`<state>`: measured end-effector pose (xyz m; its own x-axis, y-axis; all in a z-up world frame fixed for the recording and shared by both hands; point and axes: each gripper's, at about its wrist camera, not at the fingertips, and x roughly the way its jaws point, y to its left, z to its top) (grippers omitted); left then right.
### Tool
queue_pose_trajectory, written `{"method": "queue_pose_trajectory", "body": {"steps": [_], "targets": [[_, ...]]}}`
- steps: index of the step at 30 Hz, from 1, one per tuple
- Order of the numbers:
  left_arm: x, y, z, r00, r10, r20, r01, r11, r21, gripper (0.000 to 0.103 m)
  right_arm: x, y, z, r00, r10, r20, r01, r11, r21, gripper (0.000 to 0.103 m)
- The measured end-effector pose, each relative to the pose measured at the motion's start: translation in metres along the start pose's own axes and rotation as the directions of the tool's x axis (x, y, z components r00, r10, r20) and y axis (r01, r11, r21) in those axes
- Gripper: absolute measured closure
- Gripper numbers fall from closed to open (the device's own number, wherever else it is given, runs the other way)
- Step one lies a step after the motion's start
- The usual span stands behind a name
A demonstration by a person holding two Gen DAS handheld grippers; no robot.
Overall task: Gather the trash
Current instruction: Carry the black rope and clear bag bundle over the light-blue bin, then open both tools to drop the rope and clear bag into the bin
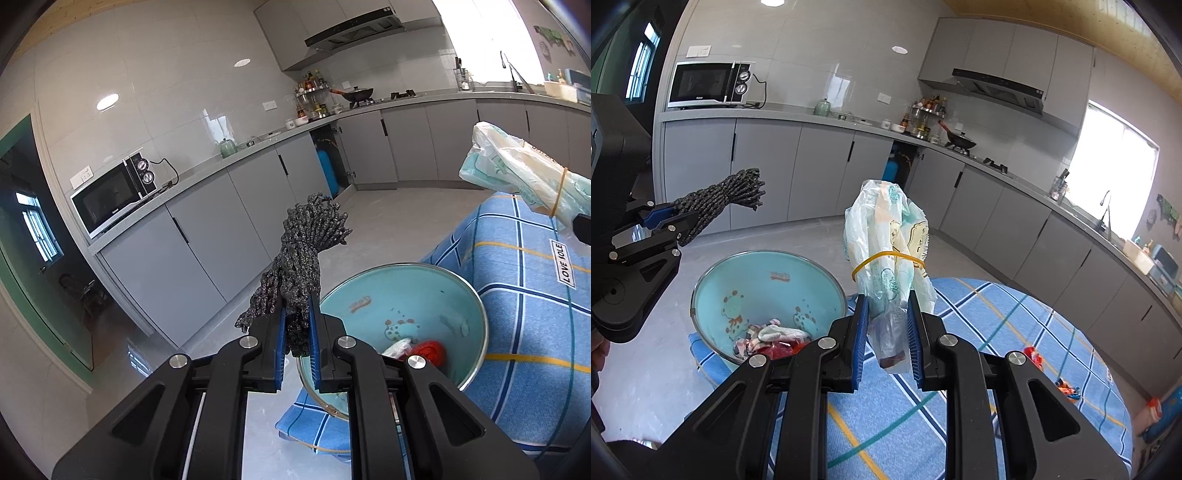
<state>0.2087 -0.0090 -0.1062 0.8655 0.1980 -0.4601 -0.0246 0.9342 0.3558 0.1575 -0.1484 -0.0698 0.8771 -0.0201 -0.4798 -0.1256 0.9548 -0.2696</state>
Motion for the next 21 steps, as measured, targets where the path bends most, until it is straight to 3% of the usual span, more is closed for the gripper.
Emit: {"method": "queue_pose_trajectory", "body": {"steps": [17, 20, 21], "targets": [[0.021, 0.001, -0.008, 0.999, -0.001, -0.038, 0.002, 1.000, 0.011, 0.091, 0.032, 0.021, 0.004, 0.996, 0.087, -0.029, -0.088, 0.995, -0.043, 0.081], [0.026, -0.001, -0.011, 0.999, 0.008, -0.047, -0.008, 1.000, 0.013, 0.087, 0.045, 0.026, 0.004, 0.993, 0.113, -0.034, -0.115, 0.992, -0.057, 0.076], [0.027, -0.001, -0.011, 0.999, 0.011, -0.049, -0.010, 1.000, 0.014, 0.086, 0.048, 0.027, 0.004, 0.993, 0.114, -0.034, -0.116, 0.992, -0.059, 0.068]]}}
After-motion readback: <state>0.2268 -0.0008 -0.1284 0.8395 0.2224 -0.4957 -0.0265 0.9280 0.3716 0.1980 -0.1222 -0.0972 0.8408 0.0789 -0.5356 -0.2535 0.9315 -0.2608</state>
